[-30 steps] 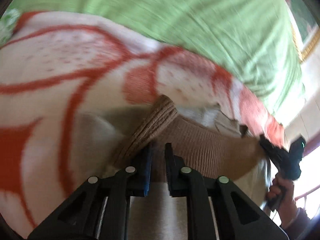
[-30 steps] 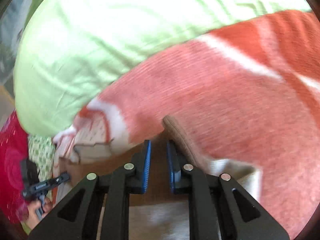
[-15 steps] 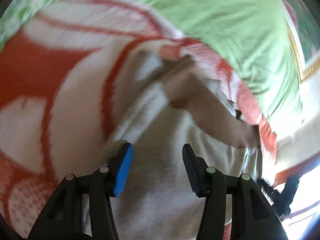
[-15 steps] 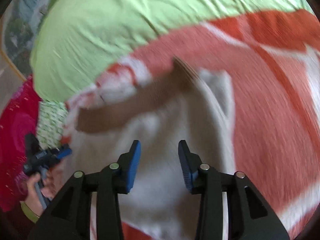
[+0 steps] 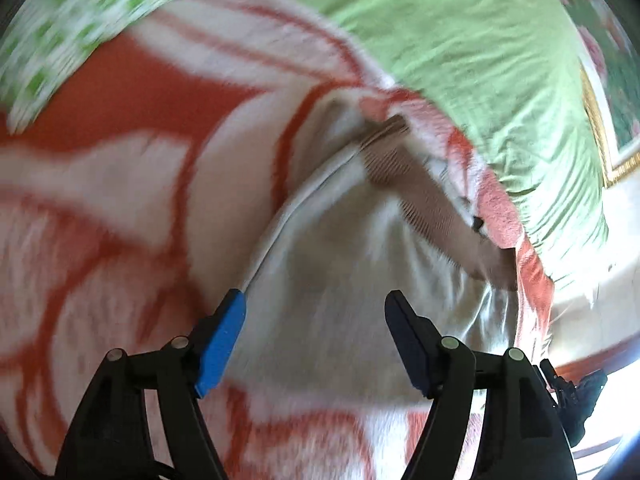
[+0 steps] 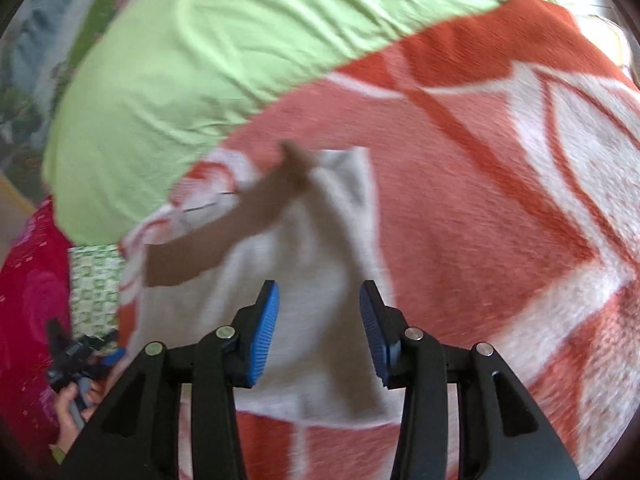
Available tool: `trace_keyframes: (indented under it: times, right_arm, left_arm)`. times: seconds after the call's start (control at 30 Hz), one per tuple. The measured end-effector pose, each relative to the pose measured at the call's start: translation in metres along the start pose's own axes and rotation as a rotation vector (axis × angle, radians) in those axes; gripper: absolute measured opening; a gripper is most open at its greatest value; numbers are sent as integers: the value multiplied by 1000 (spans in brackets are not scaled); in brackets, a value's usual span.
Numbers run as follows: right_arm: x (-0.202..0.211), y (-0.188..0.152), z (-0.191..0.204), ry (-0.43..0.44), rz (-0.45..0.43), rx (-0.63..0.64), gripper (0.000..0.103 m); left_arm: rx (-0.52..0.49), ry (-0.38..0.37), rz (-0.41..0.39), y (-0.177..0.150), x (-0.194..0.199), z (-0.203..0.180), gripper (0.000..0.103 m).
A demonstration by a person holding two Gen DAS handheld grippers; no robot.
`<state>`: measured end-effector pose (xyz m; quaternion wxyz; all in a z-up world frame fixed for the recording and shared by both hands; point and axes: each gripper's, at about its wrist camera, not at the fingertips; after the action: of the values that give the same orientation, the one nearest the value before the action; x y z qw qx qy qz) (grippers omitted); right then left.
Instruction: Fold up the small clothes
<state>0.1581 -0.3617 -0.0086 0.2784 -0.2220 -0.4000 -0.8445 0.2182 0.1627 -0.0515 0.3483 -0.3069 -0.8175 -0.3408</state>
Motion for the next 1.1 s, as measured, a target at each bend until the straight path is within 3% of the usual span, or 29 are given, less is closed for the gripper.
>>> trace_keyframes:
  times: [0.23, 0.57, 0.63, 0.67, 0.8, 0.93, 1.0, 1.1]
  right_arm:
    - [-14, -29, 48, 63, 90, 70, 45]
    - [-26, -42, 67, 73, 163, 116, 45]
    - [-27, -42, 64, 68, 169, 109, 45]
    - [-27, -42, 63, 67, 171, 109, 45]
    - [-28, -37, 58, 50, 162, 112, 45]
    - [-33, -25, 57, 61, 161, 111, 45]
    - [-40, -15, 59, 75, 171, 109, 45]
    - [-57, 4, 69, 134, 198, 98, 45]
  left_arm:
    - [210, -40, 75, -39, -17, 42, 73]
    - [300, -85, -14, -21, -40, 47, 70]
    - [295, -89, -26, -17, -43, 47, 53]
    - [264, -116, -20, -13, -45, 43, 13]
    - [100, -169, -41, -7, -34, 8, 12]
    - [-103, -270, -64, -14, -10, -59, 12]
    - [-192, -318, -39, -22, -8, -91, 12]
    - [-305, -328, 17, -40, -24, -126, 12]
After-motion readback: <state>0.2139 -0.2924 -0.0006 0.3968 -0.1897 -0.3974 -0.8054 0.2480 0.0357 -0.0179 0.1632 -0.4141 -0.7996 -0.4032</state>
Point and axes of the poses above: each gripper's, at about its wrist camera, not at the fingertips, and x roughly against the way its jaws point, z to its left, y to its top
